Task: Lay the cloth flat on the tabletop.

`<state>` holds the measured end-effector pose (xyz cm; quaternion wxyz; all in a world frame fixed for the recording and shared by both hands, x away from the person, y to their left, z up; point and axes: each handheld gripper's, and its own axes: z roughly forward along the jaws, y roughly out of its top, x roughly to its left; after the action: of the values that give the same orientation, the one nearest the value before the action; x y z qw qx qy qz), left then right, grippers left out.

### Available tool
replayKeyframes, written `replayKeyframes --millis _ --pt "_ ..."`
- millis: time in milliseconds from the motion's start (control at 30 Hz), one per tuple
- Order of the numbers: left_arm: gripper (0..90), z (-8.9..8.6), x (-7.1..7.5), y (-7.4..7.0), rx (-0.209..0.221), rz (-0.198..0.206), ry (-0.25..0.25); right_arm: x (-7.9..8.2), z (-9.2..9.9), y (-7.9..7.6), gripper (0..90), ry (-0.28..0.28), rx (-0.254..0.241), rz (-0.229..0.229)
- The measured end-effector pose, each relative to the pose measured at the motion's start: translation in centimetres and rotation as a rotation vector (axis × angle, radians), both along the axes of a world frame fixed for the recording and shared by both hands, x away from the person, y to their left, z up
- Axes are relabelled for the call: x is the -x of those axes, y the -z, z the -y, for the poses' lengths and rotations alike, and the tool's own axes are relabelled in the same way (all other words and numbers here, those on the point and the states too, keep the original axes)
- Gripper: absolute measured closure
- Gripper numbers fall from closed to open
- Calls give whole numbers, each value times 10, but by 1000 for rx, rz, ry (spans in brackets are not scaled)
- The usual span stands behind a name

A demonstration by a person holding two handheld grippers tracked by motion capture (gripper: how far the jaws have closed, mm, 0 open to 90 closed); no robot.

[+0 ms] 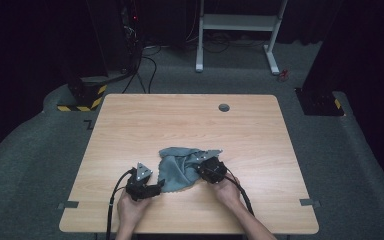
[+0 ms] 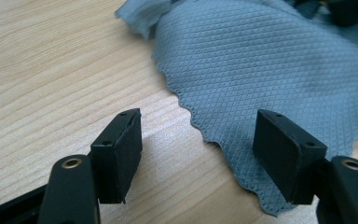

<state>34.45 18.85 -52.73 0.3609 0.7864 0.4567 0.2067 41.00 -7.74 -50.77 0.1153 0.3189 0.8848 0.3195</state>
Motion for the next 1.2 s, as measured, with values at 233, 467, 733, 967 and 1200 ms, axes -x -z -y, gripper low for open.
replayKeyframes --millis 233,467,733,967,1200 --pt "320 1 0 0 -6 2 14 32 27 -10 885 -1 -30 22" --pt "323 1 0 0 -5 2 18 38 37 -12 677 55 -22 91" --pt "323 1 0 0 -5 0 18 11 21 -10 900 2 131 87" --pt "324 1 0 0 -5 1 19 -12 22 -28 900 68 130 149" --pt "324 1 0 0 -6 3 19 -44 19 -28 847 138 129 135"
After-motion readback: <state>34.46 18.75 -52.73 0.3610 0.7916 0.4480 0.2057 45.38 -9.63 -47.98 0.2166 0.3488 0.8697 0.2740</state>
